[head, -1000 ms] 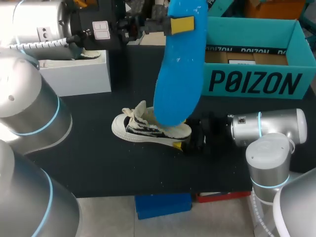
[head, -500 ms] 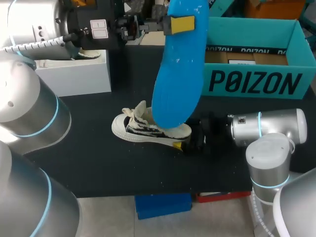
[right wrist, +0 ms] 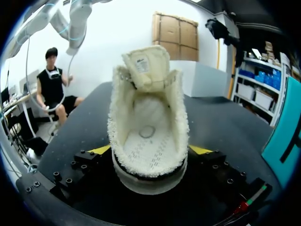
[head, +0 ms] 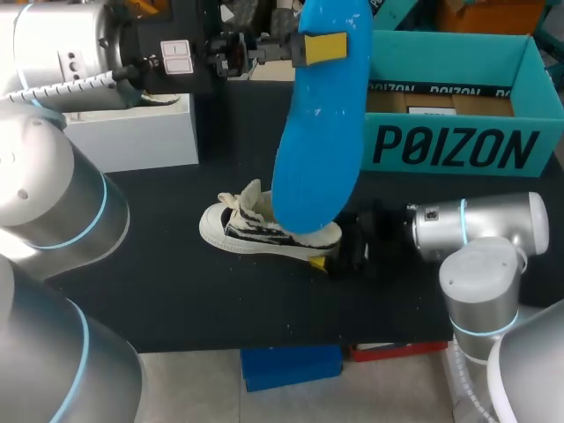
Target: Take the shoe out of the shoebox, open the shoe tongue, remove and reinsert the insole, then place the shoe into the shoebox
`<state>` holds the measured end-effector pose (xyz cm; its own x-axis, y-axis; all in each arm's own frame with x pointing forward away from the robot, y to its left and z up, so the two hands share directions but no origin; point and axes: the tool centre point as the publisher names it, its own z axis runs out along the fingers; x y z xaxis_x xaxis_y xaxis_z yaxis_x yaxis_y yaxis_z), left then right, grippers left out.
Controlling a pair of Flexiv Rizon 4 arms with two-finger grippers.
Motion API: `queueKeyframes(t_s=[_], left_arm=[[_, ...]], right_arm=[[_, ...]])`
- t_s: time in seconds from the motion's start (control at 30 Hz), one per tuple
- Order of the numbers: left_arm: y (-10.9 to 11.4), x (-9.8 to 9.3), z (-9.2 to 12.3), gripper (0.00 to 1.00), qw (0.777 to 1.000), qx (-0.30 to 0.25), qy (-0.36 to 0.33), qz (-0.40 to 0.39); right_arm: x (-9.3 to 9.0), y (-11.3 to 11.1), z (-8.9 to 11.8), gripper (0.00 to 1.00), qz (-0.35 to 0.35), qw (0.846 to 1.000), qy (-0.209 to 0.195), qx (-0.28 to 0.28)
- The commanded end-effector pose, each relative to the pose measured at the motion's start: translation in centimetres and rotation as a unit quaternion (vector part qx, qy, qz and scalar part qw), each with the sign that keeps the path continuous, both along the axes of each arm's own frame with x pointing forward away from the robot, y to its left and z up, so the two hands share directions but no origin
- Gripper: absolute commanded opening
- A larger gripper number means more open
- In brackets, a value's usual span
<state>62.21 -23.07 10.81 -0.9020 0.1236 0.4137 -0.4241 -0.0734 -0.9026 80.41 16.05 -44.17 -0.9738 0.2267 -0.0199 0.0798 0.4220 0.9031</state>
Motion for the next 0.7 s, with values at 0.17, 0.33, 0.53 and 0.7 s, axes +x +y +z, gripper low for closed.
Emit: queueKeyframes(t_s=[0.17,0.33,0.53,0.7], left_arm=[[0.0,-0.1,0.0,0.00,1.000,0.001,0.001,0.002],[0.0,-0.1,0.0,0.00,1.000,0.001,0.001,0.002],[0.0,-0.1,0.0,0.00,1.000,0.001,0.001,0.002],[0.0,-0.1,0.0,0.00,1.000,0.001,0.001,0.002]], right_arm=[[-0.2,-1.5,2.1,1.00,0.006,0.997,0.028,-0.076],[-0.3,-2.2,2.7,1.00,0.006,0.989,0.047,-0.140],[-0.1,-2.3,3.7,1.00,0.007,0.972,0.061,-0.228],[0.1,-2.3,4.8,1.00,0.002,0.951,0.071,-0.301]])
